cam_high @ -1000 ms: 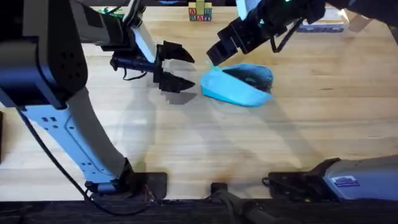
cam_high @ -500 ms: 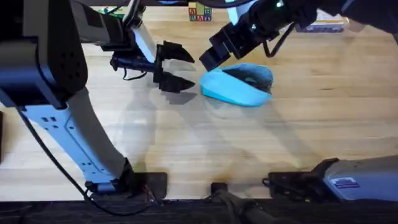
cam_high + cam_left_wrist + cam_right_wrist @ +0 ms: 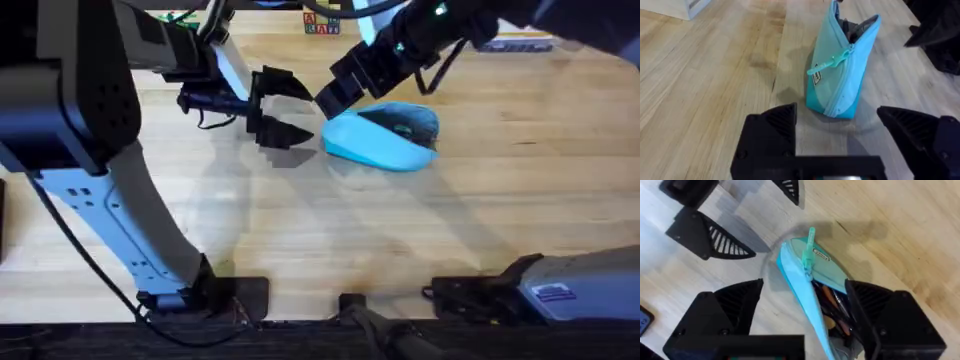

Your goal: Unzip the bag, pick up the pens from the table one at a time and place them inside, then zip the bag closed.

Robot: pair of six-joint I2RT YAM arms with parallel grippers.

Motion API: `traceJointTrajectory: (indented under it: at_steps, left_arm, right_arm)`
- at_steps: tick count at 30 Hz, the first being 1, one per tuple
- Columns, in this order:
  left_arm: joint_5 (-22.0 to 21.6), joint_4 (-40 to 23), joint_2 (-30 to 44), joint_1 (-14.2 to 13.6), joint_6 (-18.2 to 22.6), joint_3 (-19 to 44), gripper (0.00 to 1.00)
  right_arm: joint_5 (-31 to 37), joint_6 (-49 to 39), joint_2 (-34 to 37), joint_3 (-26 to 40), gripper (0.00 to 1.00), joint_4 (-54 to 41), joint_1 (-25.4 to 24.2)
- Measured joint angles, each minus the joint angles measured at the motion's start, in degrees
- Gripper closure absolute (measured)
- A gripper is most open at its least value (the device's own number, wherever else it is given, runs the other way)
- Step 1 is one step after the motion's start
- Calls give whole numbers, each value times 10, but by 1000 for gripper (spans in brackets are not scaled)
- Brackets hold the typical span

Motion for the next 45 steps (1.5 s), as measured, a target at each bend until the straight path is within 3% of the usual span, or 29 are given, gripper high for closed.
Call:
traceJointTrajectory:
  at_steps: [10, 45]
  left_arm:
    - [0, 0, 0, 0, 0, 0, 7]
    - [0, 0, 0, 0, 0, 0, 7]
  right_arm:
    - [0, 0, 48, 0, 4, 25, 0]
    - [-1, 0, 106, 0, 15, 46, 0]
